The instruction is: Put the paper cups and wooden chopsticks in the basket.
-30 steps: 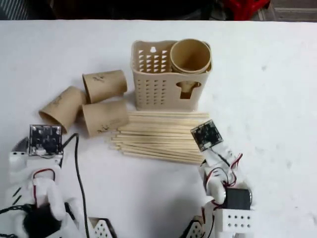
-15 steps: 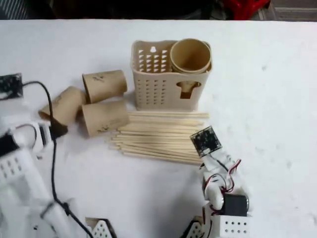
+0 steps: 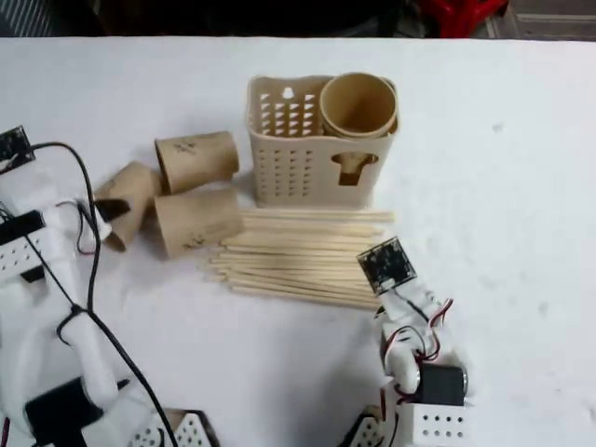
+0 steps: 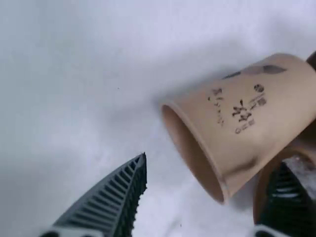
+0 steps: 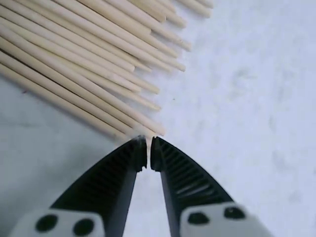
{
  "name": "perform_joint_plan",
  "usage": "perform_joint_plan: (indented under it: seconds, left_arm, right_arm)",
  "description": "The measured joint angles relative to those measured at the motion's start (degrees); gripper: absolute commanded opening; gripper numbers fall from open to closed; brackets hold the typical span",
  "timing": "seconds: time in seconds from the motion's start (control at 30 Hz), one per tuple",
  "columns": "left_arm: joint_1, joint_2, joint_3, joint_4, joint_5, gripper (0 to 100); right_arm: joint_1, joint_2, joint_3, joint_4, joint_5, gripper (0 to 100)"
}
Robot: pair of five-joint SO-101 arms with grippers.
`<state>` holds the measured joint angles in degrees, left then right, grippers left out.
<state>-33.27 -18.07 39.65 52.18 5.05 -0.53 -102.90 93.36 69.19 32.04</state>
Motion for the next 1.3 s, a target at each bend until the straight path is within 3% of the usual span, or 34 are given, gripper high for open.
perform_joint_plan:
  seconds: [0.4, 0.67, 0.87, 1.07, 1.3]
  left_arm:
    - [2.9, 10.4, 0.0, -16.3, 4.9, 33]
    - [3.7, 13.3, -2.6, -19.4, 5.5, 16]
    - [3.7, 13.5, -2.5, -19.3, 5.1, 14]
    - [3.6, 13.5, -9.3, -10.6, 1.5, 14]
    - [3.6, 13.5, -29.4, 8.7, -6.9, 14]
  right_arm:
    - [-0.1, 0.0, 1.2, 0.0, 0.0, 3.5]
    - [0.0, 0.0, 1.7, -0.1, 0.0, 3.5]
    - [0.0, 0.0, 1.7, -0.1, 0.0, 3.5]
    - [0.0, 0.0, 1.7, -0.1, 0.0, 3.5]
    - [0.0, 0.0, 1.7, -0.1, 0.0, 3.5]
